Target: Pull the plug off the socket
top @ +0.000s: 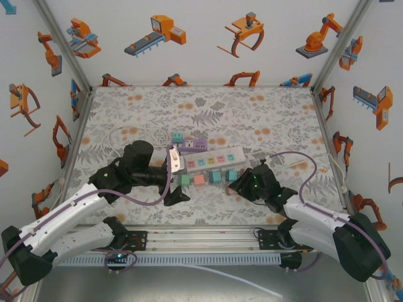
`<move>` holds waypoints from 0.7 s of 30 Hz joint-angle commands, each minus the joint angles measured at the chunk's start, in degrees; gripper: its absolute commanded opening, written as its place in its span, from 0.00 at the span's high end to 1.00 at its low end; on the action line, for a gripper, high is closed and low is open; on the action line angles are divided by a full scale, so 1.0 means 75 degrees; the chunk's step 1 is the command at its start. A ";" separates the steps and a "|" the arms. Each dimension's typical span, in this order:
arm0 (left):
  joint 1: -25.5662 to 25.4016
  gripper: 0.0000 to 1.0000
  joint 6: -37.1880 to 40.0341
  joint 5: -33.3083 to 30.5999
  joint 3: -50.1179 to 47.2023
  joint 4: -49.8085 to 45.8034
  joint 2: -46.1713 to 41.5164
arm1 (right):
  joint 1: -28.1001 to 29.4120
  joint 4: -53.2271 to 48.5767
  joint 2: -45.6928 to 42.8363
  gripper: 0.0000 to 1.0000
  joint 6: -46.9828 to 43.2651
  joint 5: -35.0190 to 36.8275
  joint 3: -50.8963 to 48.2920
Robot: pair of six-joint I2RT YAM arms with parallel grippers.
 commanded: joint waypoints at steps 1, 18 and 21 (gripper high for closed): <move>-0.0044 0.03 0.0111 -0.0034 -0.0083 -0.0067 -0.0008 | -0.0012 -0.0603 -0.0187 0.53 -0.0036 0.0406 -0.0051; -0.0049 0.03 -0.0057 -0.0500 -0.0158 -0.0053 -0.0180 | -0.0011 -0.1260 -0.0820 0.41 -0.1715 0.0935 0.1391; -0.0056 0.03 -0.0238 -0.1132 -0.0189 0.0019 -0.0241 | -0.0009 -0.1156 -0.0743 0.41 -0.2789 0.1128 0.1870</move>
